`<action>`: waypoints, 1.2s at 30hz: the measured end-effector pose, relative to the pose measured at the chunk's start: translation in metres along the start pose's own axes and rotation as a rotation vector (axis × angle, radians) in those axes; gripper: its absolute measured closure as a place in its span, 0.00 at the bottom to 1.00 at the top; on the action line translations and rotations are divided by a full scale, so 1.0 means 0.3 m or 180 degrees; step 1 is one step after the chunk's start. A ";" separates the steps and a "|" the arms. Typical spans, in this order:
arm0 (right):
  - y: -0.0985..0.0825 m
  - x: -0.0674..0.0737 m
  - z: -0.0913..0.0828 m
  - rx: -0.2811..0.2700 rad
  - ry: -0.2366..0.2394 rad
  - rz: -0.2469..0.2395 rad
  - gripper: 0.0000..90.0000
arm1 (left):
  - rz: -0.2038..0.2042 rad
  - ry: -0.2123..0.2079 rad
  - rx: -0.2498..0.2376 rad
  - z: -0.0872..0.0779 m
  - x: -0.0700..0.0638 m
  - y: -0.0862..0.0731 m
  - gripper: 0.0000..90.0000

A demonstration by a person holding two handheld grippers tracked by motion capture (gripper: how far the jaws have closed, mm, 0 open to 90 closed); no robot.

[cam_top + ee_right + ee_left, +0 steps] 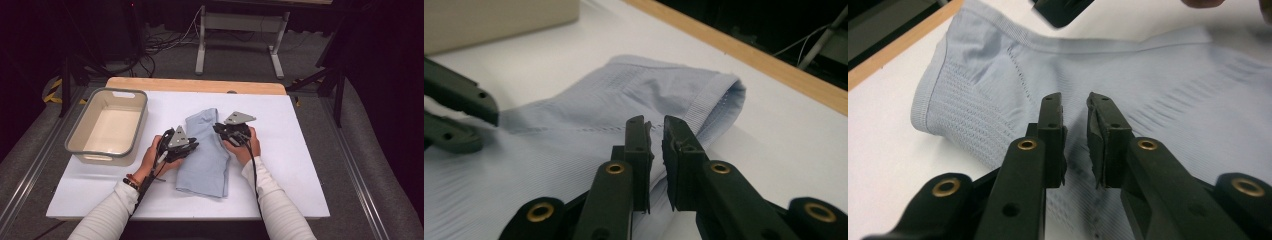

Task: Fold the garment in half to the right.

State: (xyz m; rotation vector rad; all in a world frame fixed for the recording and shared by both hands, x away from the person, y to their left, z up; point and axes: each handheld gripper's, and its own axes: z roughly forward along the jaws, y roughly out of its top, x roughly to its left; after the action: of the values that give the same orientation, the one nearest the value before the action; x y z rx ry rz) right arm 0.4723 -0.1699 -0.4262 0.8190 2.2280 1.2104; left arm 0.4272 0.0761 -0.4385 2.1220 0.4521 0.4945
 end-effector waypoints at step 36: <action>-0.150 0.106 -0.219 0.0290 0.0349 -0.0166 0.93 | 0.0182 -0.0367 0.0183 -0.184 -0.196 -0.144 0.67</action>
State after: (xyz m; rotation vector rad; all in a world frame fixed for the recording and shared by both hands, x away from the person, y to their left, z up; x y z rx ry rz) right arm 0.3946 -0.2051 -0.4358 0.7403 2.3929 1.1626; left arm 0.3433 0.1087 -0.4557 2.2105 0.3445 0.3930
